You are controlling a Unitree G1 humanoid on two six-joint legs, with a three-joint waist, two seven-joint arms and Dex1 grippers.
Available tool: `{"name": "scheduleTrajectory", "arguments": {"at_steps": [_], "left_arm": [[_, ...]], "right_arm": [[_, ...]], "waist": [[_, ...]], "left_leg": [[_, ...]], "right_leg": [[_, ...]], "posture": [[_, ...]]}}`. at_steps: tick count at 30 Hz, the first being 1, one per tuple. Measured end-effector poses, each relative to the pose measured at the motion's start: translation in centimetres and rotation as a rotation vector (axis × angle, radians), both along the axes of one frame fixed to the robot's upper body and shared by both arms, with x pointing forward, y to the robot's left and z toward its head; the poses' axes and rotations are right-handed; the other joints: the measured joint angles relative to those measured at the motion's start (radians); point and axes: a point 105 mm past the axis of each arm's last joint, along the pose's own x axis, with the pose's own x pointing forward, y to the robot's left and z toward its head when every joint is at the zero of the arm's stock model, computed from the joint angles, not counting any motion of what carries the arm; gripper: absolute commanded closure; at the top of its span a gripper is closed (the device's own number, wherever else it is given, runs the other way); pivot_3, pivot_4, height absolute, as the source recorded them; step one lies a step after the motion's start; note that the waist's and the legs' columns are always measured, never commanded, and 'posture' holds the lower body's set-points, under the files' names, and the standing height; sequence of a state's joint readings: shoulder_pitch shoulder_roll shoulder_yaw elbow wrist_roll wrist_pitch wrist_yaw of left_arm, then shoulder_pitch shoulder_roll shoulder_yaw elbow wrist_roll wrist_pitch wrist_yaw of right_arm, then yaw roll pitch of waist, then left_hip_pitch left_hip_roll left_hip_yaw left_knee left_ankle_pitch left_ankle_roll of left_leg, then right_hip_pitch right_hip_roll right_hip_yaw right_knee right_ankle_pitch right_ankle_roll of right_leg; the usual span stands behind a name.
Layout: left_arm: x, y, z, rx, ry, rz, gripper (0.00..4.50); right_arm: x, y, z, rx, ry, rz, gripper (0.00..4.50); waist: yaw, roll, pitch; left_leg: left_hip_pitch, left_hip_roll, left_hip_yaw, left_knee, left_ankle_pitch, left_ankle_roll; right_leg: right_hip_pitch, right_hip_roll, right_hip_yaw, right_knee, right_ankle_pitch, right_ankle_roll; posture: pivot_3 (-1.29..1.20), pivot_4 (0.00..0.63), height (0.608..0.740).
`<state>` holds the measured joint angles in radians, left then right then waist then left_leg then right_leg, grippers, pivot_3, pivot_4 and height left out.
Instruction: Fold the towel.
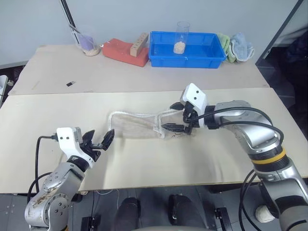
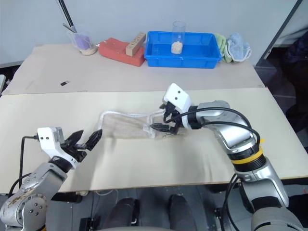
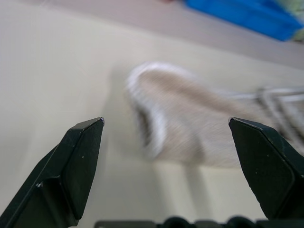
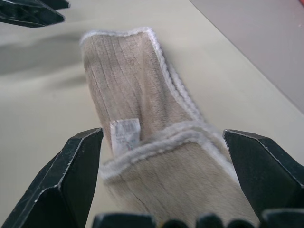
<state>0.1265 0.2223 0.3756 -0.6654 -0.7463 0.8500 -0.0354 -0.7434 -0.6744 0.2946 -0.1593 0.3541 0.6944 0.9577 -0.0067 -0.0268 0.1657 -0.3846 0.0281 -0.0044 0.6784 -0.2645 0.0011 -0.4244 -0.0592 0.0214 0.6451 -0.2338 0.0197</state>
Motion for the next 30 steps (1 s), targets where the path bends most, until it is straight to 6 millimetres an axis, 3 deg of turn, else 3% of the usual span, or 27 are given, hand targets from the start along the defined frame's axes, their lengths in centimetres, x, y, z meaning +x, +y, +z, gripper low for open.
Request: {"name": "scheduleTrajectory", "arguments": {"at_steps": [5, 12, 15, 22, 23, 30], "left_arm": [[1.1, -2.1, -0.6, -0.157, 0.079, 0.051, 0.00], [1.9, -2.9, -1.5, -0.233, 0.157, 0.125, 0.00], [2.6, -3.0, -1.6, -0.225, 0.180, 0.129, 0.84], [3.8, -3.2, -2.2, -0.258, 0.252, 0.173, 4.21], [3.9, -3.3, -2.2, -0.262, 0.255, 0.172, 4.44], [4.8, -2.6, -0.8, -0.133, 0.198, 0.141, 4.44]], "right_arm": [[-1.0, -1.1, 1.7, -0.015, -0.003, 0.111, 0.03], [-1.5, -1.8, 1.8, -0.022, 0.032, 0.161, 0.03], [-2.1, -2.2, 2.4, -0.017, 0.034, 0.189, 0.00], [-2.8, -2.8, 3.1, -0.015, 0.044, 0.230, 0.00], [-2.8, -2.8, 3.1, -0.014, 0.045, 0.234, 0.00], [-2.8, -3.3, 3.5, -0.013, 0.050, 0.219, 0.00]], "waist": [[0.006, 0.000, 0.000], [0.004, 0.000, 0.000], [0.009, 0.000, 0.000], [0.018, -0.001, 0.000], [0.018, -0.001, 0.000], [0.017, -0.001, 0.000]], "left_leg": [[0.000, 0.000, 0.000, 0.001, 0.000, 0.000], [0.001, 0.000, 0.000, 0.000, 0.000, 0.000], [0.001, -0.001, 0.000, 0.000, 0.000, 0.000], [0.000, -0.002, 0.000, 0.001, 0.000, 0.000], [0.000, -0.002, 0.000, 0.001, 0.000, 0.000], [0.000, -0.002, 0.000, 0.000, 0.000, 0.000]], "right_leg": [[0.001, 0.000, 0.000, -0.001, 0.000, 0.000], [0.001, 0.000, 0.000, 0.000, 0.000, 0.000], [0.001, 0.000, 0.000, -0.001, 0.000, 0.000], [0.002, 0.000, 0.000, -0.001, 0.000, 0.000], [0.002, 0.000, 0.000, -0.001, 0.000, 0.000], [0.001, 0.000, 0.000, -0.001, 0.000, 0.000]], "posture": [[0.00, 0.150, 0.740], [0.00, 0.150, 0.740], [0.00, 0.150, 0.740], [0.00, 0.150, 0.740], [0.00, 0.150, 0.740], [0.00, 0.150, 0.740]]}}
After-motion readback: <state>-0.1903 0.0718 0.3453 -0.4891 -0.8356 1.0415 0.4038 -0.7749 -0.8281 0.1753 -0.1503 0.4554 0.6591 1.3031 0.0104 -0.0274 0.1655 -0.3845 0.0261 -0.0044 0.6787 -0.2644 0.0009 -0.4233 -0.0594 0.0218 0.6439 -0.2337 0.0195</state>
